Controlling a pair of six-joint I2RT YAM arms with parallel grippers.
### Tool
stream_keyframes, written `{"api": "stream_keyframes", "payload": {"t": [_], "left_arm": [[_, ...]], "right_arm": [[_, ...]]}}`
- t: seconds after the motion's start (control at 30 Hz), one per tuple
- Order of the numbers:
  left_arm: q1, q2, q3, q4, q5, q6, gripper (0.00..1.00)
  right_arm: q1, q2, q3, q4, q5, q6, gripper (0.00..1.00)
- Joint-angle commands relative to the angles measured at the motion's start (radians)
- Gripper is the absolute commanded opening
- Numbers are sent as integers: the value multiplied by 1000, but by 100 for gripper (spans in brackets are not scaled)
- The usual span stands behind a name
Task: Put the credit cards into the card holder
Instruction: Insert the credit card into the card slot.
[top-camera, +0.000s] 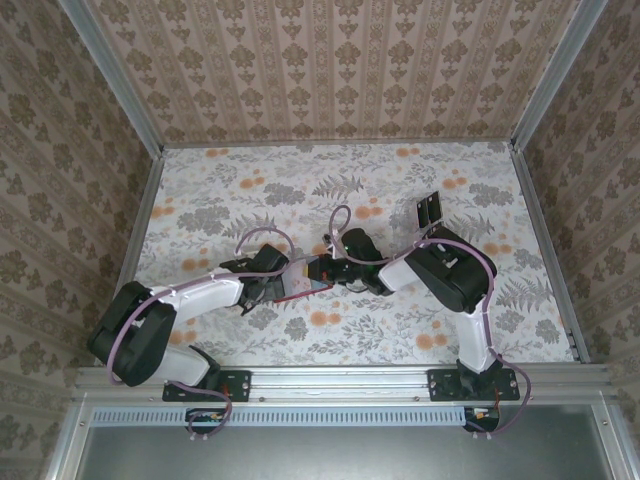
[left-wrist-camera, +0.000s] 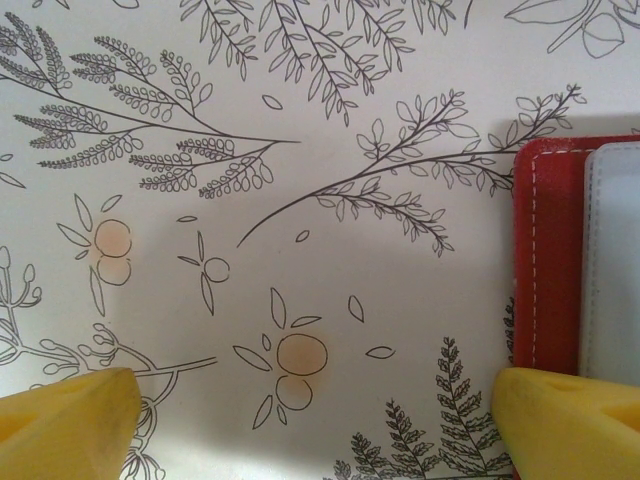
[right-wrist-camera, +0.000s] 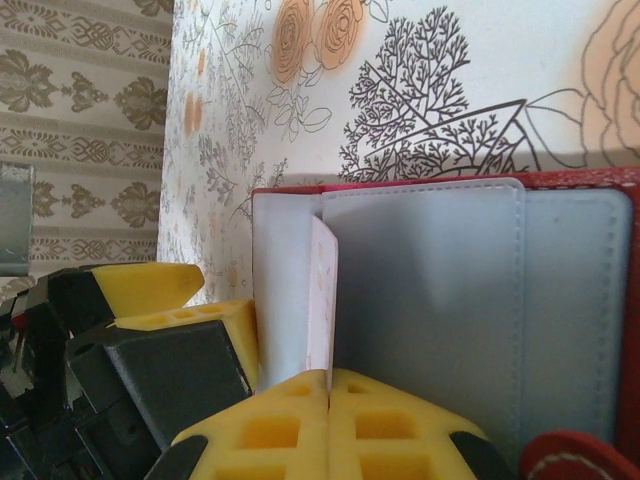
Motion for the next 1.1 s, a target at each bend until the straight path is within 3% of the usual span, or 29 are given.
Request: {"api": "stream_keyframes", "payload": {"t": [0.0, 0.3, 0.53, 0.67, 0.83, 0.97, 1.07], "left_arm": [[8, 25, -14, -17, -8, 9, 100], [7, 24, 2, -13, 6, 18, 100], [20, -20, 25, -30, 15, 42, 100], [45, -76, 23, -47, 20, 59, 100], [79, -135, 7, -56, 30, 77, 100], [94, -141, 4, -51, 42, 85, 100], [96, -127, 10, -45, 48, 89, 100]], "right_arm": [[8, 44, 19, -83, -23, -26, 0], [8, 55, 79, -197, -32, -57, 0], [8, -44, 127, -412, 4, -150, 40], [8, -110, 161, -552, 46, -213, 52], [9, -156, 215, -707, 116, -282, 54], [12, -150, 276, -815, 179, -326, 50], [18, -131, 323, -885, 231, -355, 42]]}}
